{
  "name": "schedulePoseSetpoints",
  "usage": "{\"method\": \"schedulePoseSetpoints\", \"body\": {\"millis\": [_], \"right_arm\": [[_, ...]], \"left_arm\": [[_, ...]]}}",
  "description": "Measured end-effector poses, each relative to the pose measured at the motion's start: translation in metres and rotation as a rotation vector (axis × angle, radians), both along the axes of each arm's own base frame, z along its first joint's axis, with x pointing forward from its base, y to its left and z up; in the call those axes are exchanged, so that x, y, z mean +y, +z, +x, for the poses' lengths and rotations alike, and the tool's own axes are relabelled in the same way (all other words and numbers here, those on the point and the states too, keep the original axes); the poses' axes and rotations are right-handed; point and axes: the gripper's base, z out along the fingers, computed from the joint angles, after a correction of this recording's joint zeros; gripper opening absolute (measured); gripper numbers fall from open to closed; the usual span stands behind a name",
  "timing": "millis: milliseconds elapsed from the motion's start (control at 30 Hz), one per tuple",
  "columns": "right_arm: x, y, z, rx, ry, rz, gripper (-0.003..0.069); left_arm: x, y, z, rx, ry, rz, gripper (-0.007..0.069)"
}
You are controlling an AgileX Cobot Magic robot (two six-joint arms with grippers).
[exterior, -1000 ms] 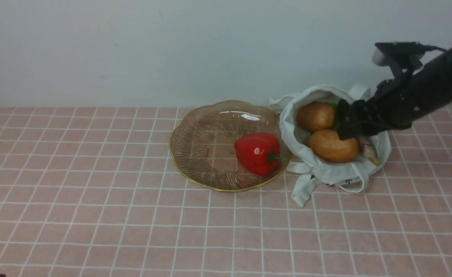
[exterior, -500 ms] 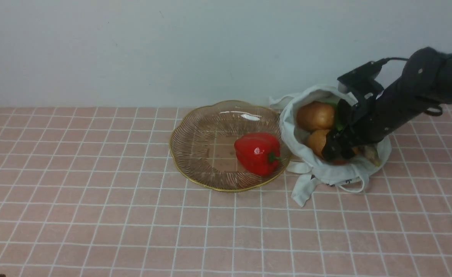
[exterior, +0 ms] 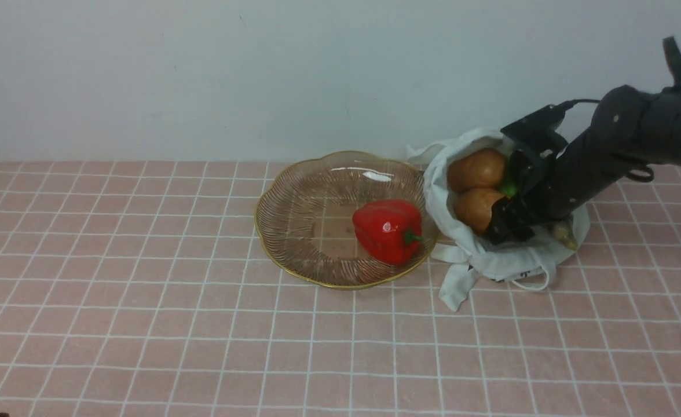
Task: Take vegetables from bag on pink coffee tablecloth place on plate.
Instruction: 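Take the potato out of the bag and place it in the dish with the right gripper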
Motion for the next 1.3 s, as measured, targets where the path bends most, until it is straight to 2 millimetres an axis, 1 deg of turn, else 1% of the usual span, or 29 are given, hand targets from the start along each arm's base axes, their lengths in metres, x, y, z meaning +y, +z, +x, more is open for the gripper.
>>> {"method": "schedulePoseSetpoints", "body": {"millis": [100, 200, 233, 267, 300, 333, 467, 533, 567, 600, 633, 667, 733, 767, 867, 933, 967, 1000, 1067, 1100, 1133, 1300], "right_arm": [[-0.001, 0.020, 0.001, 0.048, -0.002, -0.015, 0.0478], [-0.002, 0.055, -0.003, 0.125, -0.030, -0.022, 0.0478], [-0.002, 0.057, -0.004, 0.128, -0.028, -0.022, 0.0478], [-0.002, 0.071, -0.005, 0.133, -0.047, -0.019, 0.0478], [-0.002, 0.081, -0.006, 0.131, -0.064, -0.012, 0.0478], [-0.003, 0.095, -0.008, 0.112, -0.100, 0.004, 0.0478], [-0.004, 0.125, -0.018, 0.074, -0.173, 0.045, 0.0478], [-0.004, 0.144, -0.027, 0.051, -0.198, 0.083, 0.0478], [-0.004, 0.146, -0.028, 0.048, -0.201, 0.089, 0.0478], [-0.001, 0.166, -0.039, 0.024, -0.211, 0.164, 0.0478], [0.003, 0.176, -0.044, 0.018, -0.206, 0.223, 0.0478], [0.004, 0.177, -0.045, 0.018, -0.204, 0.234, 0.0478], [0.014, 0.190, -0.053, 0.020, -0.161, 0.342, 0.0478], [0.020, 0.192, -0.055, 0.021, -0.132, 0.372, 0.0478], [0.042, 0.188, -0.055, 0.046, -0.041, 0.435, 0.0478], [0.065, 0.175, -0.050, 0.070, -0.004, 0.469, 0.0478], [0.068, 0.173, -0.050, 0.071, -0.002, 0.470, 0.0478], [0.087, 0.156, -0.043, 0.084, 0.011, 0.473, 0.0478], [0.102, 0.139, -0.037, 0.090, 0.020, 0.468, 0.0478], [0.106, 0.135, -0.036, 0.092, 0.022, 0.467, 0.0478], [0.119, 0.117, -0.031, 0.104, 0.025, 0.459, 0.0478], [0.143, 0.070, -0.017, 0.122, 0.004, 0.443, 0.0478]], "left_arm": [[0.000, 0.000, 0.000, 0.000, 0.000, 0.000, -0.0004], [0.000, 0.000, 0.000, 0.000, 0.000, 0.000, -0.0004], [0.000, 0.000, 0.000, 0.000, 0.000, 0.000, -0.0004], [0.000, 0.000, 0.000, 0.000, 0.000, 0.000, -0.0004], [0.000, 0.000, 0.000, 0.000, 0.000, 0.000, -0.0004], [0.000, 0.000, 0.000, 0.000, 0.000, 0.000, -0.0004], [0.000, 0.000, 0.000, 0.000, 0.000, 0.000, -0.0004], [0.000, 0.000, 0.000, 0.000, 0.000, 0.000, -0.0004], [0.000, 0.000, 0.000, 0.000, 0.000, 0.000, -0.0004], [0.000, 0.000, 0.000, 0.000, 0.000, 0.000, -0.0004], [0.000, 0.000, 0.000, 0.000, 0.000, 0.000, -0.0004], [0.000, 0.000, 0.000, 0.000, 0.000, 0.000, -0.0004], [0.000, 0.000, 0.000, 0.000, 0.000, 0.000, -0.0004], [0.000, 0.000, 0.000, 0.000, 0.000, 0.000, -0.0004], [0.000, 0.000, 0.000, 0.000, 0.000, 0.000, -0.0004], [0.000, 0.000, 0.000, 0.000, 0.000, 0.000, -0.0004], [0.000, 0.000, 0.000, 0.000, 0.000, 0.000, -0.0004], [0.000, 0.000, 0.000, 0.000, 0.000, 0.000, -0.0004], [0.000, 0.000, 0.000, 0.000, 0.000, 0.000, -0.0004], [0.000, 0.000, 0.000, 0.000, 0.000, 0.000, -0.0004], [0.000, 0.000, 0.000, 0.000, 0.000, 0.000, -0.0004], [0.000, 0.000, 0.000, 0.000, 0.000, 0.000, -0.0004]]}}
